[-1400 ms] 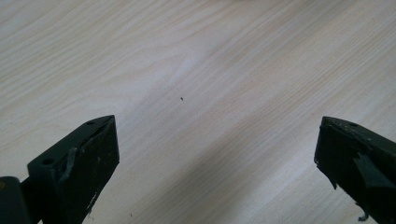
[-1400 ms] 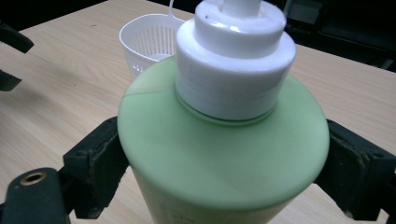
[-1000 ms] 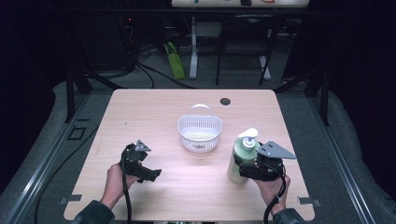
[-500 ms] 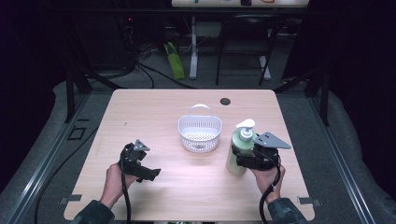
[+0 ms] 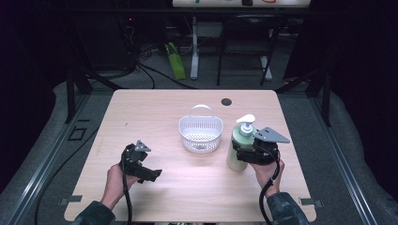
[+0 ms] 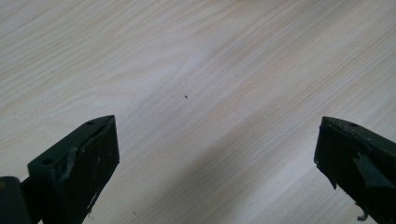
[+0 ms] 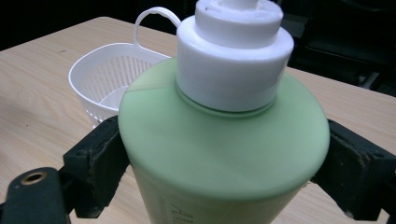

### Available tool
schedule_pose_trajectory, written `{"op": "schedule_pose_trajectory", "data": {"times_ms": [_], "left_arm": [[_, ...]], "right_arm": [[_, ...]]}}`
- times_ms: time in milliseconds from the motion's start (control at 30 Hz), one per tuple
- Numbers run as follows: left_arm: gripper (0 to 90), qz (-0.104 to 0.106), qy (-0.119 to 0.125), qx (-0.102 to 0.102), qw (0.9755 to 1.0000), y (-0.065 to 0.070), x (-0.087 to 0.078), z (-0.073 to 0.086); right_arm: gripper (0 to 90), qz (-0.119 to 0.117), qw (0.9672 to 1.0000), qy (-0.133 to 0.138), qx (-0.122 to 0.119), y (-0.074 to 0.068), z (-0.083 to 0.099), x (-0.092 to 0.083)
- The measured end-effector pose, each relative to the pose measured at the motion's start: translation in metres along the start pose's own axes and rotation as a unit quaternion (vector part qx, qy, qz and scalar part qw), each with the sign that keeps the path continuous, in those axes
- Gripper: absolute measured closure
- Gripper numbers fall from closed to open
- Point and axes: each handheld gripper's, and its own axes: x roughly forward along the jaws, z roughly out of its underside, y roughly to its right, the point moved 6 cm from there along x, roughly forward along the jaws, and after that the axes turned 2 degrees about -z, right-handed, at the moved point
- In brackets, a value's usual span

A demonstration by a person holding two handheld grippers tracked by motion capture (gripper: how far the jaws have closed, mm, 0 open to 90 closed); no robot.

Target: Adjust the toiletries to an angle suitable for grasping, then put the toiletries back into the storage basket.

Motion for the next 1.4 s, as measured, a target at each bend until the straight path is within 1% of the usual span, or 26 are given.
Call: {"op": "schedule_pose_trajectory", "data": {"times_ms": [233,300,400,500,567,700,733,900,1000,1133,1200,1233,1267,1400], "left_arm": [[0.2,-0.004,-0.002,-0.001,1.0,-0.001,0.001,0.001],[0.2,-0.004,-0.002,-0.001,1.0,-0.001,0.001,0.001],[0.2,-0.001,-0.003,-0.001,1.0,-0.001,0.0,0.0],[0.2,0.002,-0.002,0.002,1.0,0.0,0.001,0.0],[0.2,0.002,-0.002,0.003,1.0,0.001,0.001,-0.001],[0.2,0.004,-0.003,0.006,1.0,0.001,0.002,-0.001],[0.2,0.004,-0.003,0.006,1.0,0.001,0.002,-0.001],[0.2,0.007,-0.001,0.003,1.0,0.0,0.001,-0.001],[0.2,0.006,0.0,0.004,1.0,0.002,0.001,-0.002],[0.2,0.007,-0.002,0.007,0.9999,0.003,0.002,-0.002],[0.2,0.008,-0.001,0.005,1.0,0.003,0.003,-0.002],[0.2,0.008,-0.003,0.007,0.9999,0.003,0.002,-0.002],[0.2,0.008,-0.003,0.009,0.9999,0.003,0.002,-0.002],[0.2,0.008,-0.004,0.008,0.9999,0.003,0.002,-0.002]], "right_arm": [[11.1,0.011,0.9999,0.002,0.004,0.003,-0.002,0.006],[11.0,0.012,0.9999,-0.002,0.005,0.003,-0.004,0.008],[10.5,0.011,0.9999,-0.002,0.004,0.004,-0.004,0.009],[9.9,0.008,0.9999,-0.01,0.006,0.005,-0.005,0.009],[8.2,0.003,0.9998,-0.013,0.014,0.004,-0.006,0.008],[1.7,-0.003,0.999,-0.029,0.032,0.004,-0.007,0.007],[0.1,0.002,0.9989,-0.035,0.032,0.004,-0.008,0.006],[0.0,0.006,0.9992,-0.025,0.031,0.005,-0.013,0.001],[0.0,0.012,0.9996,-0.013,0.023,0.005,-0.017,-0.001],[0.0,0.011,0.9996,-0.004,0.025,0.003,-0.023,-0.003],[0.0,0.011,0.9996,-0.004,0.026,0.003,-0.025,-0.003],[0.0,0.013,0.9996,-0.001,0.025,0.003,-0.026,-0.004],[0.0,0.015,0.9997,0.001,0.017,0.002,-0.029,-0.005],[0.0,0.013,0.9997,0.011,0.018,0.0,-0.034,-0.007]]}}
